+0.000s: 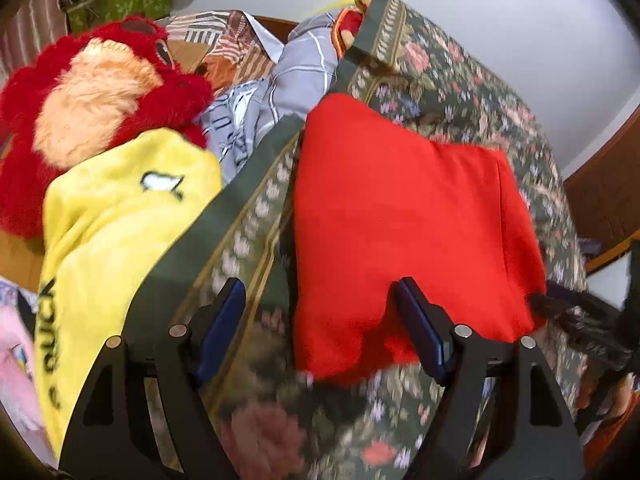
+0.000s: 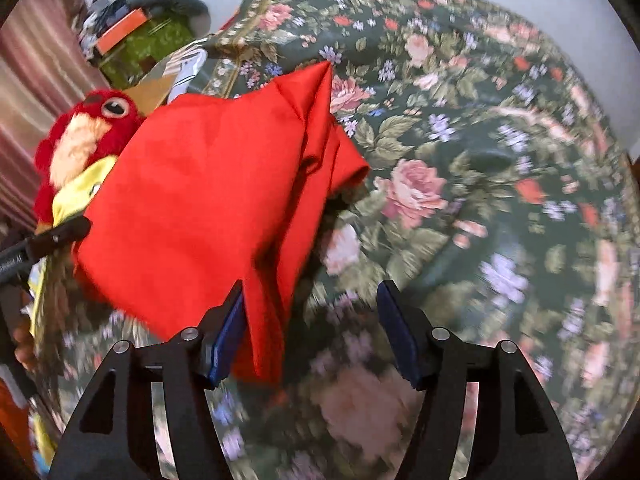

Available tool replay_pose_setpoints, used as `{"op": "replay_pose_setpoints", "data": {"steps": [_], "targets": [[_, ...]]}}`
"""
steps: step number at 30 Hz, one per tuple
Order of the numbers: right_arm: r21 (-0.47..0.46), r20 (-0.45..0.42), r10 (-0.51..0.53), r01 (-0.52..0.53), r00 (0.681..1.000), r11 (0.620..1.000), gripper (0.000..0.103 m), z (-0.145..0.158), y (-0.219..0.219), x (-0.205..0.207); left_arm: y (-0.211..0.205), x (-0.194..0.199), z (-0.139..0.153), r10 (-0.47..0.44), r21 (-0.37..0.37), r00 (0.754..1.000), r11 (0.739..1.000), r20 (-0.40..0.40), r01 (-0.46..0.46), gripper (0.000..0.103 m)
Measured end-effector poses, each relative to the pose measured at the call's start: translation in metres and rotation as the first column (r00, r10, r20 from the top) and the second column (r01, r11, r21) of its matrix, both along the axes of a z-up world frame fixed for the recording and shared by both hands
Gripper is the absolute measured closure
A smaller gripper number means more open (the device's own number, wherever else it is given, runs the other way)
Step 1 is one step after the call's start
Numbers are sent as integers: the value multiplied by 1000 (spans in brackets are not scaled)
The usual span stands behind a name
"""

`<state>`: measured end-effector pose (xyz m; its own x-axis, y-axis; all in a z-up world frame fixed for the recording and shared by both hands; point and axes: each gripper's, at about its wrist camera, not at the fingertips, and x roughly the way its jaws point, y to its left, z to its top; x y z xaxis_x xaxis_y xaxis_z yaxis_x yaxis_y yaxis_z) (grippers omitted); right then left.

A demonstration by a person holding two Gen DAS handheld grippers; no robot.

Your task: Fold large clothes

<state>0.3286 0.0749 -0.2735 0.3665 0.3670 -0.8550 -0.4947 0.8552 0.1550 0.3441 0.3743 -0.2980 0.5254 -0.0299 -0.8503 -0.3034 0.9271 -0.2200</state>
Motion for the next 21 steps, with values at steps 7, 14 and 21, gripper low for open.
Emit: {"op": "replay_pose_setpoints", "data": {"steps": [7, 14, 21], "targets": [[91, 97, -17, 9, 995, 996, 42, 67, -22, -41, -36, -47, 52, -29, 154, 999, 988, 40, 23, 26], [239, 299, -35, -39, 954, 970, 42, 165, -48, -109, -92, -127, 166, -100, 260, 949, 965, 300, 20, 26], [362, 537, -85, -138, 839, 922, 42, 246, -82, -203, -149, -224, 259, -145, 296, 810, 954, 569, -37, 26]]}}
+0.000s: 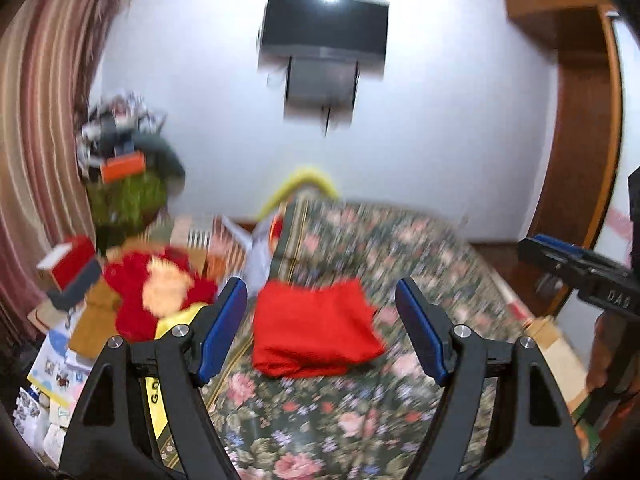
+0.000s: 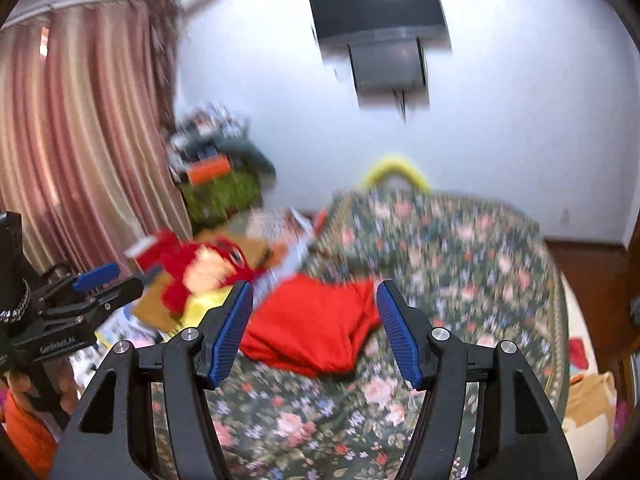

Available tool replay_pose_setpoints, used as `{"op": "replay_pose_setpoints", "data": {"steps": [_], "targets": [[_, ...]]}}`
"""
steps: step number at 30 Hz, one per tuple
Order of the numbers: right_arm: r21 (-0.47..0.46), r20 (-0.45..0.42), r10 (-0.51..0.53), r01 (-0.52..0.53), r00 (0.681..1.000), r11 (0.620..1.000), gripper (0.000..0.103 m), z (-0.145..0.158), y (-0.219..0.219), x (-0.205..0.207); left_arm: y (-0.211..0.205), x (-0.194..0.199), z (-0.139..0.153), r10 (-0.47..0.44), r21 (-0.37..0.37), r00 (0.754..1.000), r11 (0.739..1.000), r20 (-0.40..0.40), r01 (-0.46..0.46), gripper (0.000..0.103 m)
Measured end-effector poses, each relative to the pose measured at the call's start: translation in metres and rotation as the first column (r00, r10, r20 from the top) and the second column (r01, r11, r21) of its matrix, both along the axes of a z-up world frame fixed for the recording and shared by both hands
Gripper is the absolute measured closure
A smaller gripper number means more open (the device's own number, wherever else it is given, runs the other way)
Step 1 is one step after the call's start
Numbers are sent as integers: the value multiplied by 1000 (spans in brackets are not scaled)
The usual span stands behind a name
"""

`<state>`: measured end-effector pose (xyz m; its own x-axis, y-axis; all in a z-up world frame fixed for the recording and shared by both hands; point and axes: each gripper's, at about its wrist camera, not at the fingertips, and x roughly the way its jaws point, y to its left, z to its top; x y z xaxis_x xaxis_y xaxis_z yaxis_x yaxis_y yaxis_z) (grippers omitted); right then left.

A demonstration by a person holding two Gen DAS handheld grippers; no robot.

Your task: Fold large clothes

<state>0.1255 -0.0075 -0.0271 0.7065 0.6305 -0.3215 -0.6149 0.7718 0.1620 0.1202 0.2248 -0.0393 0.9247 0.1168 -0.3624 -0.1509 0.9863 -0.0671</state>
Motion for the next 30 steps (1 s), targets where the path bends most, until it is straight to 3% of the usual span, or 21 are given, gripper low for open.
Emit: {"op": "replay_pose_setpoints", "data": {"steps": [5, 11, 16, 18, 22, 30], "targets": [[65, 137, -2, -7, 991, 998, 42, 20, -18, -54, -36, -67, 28, 3, 27, 986, 1000, 169, -8, 26], [110, 240, -33, 6, 970, 994, 41, 25, -28, -106, -64, -115, 30, 30, 55, 966, 997, 258, -45, 26], [123, 254, -57, 27, 966, 992, 21, 16, -25, -123, -73, -133, 21, 74, 32, 965, 996, 251, -85, 25], [109, 250, -56, 29, 967, 994, 18, 14, -23, -124, -75, -135, 17, 81, 31, 968, 995, 239, -91, 21], [99, 238, -68, 45, 969, 994, 2, 14, -21, -121, -80, -139, 15, 105, 61, 965, 991, 242, -123, 10], [97, 232, -96, 75, 968, 992, 0, 12, -23, -122, -90, -143, 9, 108, 73, 965, 989, 241, -129, 6]]}}
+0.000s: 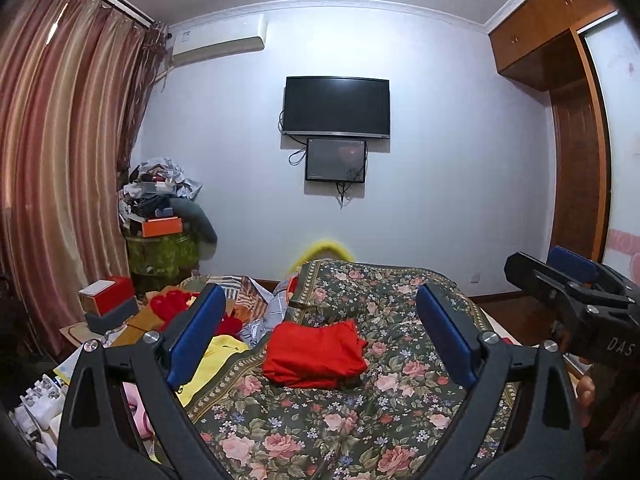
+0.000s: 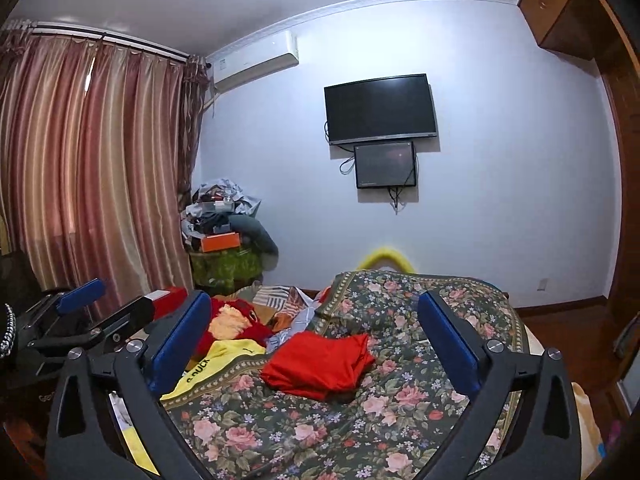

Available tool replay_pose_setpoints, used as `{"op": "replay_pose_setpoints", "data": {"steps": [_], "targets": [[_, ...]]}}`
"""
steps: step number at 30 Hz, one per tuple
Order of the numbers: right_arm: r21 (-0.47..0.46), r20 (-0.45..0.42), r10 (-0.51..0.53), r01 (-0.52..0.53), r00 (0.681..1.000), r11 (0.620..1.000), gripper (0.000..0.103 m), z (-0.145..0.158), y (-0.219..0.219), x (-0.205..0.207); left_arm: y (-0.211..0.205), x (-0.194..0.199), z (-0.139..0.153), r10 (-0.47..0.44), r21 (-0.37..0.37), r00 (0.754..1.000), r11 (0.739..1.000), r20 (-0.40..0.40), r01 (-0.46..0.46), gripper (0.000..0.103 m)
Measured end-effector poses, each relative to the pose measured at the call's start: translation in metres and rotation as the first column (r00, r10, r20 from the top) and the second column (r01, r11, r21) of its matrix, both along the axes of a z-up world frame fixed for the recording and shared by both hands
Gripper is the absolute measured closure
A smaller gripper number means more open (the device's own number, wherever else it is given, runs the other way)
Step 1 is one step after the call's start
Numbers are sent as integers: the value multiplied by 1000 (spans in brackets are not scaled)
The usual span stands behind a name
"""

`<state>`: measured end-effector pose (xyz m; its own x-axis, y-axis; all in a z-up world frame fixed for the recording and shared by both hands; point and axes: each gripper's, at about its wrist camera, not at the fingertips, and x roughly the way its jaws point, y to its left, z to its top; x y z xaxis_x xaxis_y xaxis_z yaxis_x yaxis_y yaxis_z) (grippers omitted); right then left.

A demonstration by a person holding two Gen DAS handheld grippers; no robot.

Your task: Fold large clothes

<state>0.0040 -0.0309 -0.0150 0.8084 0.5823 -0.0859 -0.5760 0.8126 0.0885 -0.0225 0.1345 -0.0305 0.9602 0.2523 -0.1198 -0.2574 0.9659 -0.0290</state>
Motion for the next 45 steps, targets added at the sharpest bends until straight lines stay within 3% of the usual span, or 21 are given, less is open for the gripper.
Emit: {"op": "replay_pose_setpoints", "data": {"steps": [45], "targets": [[-49, -89, -2, -2, 996, 999, 0, -17, -10, 2, 8, 13, -14, 10, -24, 999, 1000, -45, -11, 1]]}}
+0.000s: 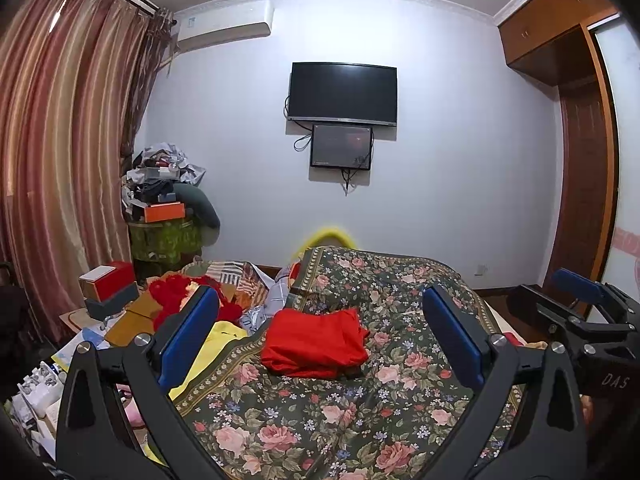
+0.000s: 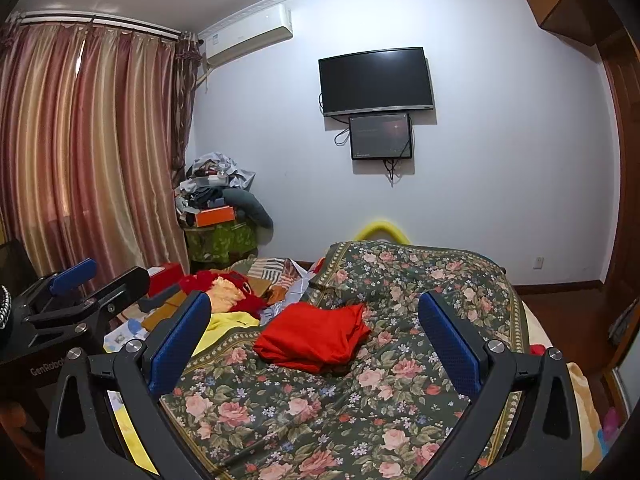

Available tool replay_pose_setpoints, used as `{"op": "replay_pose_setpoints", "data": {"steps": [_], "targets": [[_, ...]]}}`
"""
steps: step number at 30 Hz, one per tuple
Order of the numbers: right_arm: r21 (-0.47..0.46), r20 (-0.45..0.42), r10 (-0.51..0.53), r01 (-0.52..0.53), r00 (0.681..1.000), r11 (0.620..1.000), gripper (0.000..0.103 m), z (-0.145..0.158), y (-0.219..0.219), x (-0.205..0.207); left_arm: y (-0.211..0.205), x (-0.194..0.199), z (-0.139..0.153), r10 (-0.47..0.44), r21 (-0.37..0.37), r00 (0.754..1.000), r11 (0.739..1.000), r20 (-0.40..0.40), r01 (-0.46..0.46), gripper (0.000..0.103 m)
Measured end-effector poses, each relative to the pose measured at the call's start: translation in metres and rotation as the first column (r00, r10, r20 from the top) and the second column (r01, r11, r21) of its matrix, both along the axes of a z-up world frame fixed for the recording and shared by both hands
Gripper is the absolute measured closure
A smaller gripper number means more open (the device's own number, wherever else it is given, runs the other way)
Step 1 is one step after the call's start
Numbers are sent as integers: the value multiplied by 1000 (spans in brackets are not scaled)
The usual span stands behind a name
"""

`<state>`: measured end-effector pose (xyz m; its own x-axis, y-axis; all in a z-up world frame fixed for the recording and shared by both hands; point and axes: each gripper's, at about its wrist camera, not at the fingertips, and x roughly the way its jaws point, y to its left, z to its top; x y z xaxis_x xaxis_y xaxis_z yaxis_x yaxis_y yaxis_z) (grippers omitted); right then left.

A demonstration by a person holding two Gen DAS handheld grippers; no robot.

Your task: Fold large clothes

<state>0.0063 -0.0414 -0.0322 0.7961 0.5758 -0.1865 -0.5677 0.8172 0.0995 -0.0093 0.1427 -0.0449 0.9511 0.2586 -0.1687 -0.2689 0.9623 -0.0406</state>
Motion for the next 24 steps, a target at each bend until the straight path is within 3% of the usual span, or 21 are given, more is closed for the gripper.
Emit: {"op": "replay_pose_setpoints", "data": {"steps": [24], "targets": [[27, -15, -36, 36, 999, 999, 0, 3, -9, 4, -8, 5, -1, -60, 19, 998, 998, -25, 60, 1]]}}
